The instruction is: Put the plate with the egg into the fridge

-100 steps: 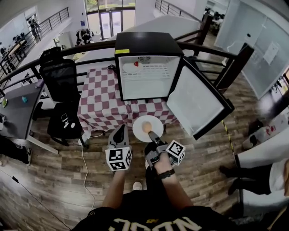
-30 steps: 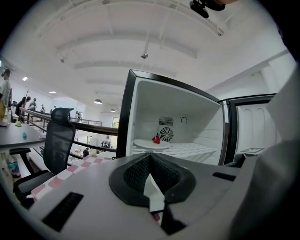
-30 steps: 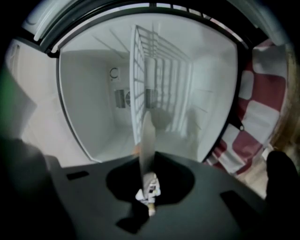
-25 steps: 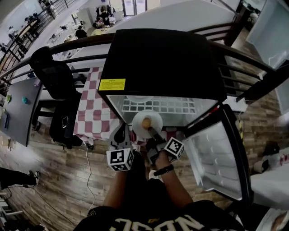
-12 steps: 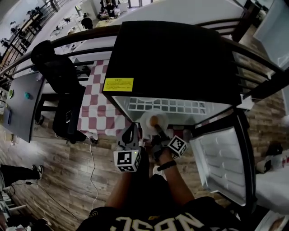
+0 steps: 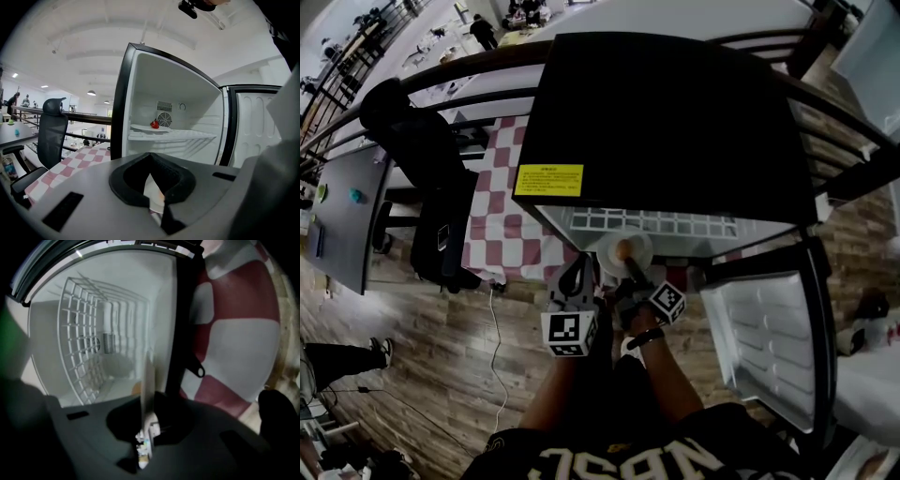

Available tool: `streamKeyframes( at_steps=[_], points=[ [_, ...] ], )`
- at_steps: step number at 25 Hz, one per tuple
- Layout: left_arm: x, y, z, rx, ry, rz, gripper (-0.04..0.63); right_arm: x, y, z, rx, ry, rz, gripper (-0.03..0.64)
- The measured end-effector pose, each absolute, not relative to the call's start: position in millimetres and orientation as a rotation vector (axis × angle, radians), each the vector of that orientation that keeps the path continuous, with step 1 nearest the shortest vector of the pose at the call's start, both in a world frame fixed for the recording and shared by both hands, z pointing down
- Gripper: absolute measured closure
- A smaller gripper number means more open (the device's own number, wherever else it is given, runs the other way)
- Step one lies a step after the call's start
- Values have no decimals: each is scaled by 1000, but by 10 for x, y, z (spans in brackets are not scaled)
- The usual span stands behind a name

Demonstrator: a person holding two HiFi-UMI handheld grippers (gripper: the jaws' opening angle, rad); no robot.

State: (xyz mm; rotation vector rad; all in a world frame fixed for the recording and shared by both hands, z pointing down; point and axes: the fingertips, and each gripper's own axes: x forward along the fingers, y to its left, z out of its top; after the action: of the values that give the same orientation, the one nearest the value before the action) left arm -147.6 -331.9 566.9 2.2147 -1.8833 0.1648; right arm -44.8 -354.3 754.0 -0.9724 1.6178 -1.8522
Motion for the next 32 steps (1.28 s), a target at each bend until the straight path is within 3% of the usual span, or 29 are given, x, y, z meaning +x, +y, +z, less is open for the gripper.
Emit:
streamKeyframes(
  at_steps=[32],
  points=[
    [-1752,-3330,5889,2131,-1876,170,574,-657,-4021,7548,-1149,1484,-1870,578]
  ],
)
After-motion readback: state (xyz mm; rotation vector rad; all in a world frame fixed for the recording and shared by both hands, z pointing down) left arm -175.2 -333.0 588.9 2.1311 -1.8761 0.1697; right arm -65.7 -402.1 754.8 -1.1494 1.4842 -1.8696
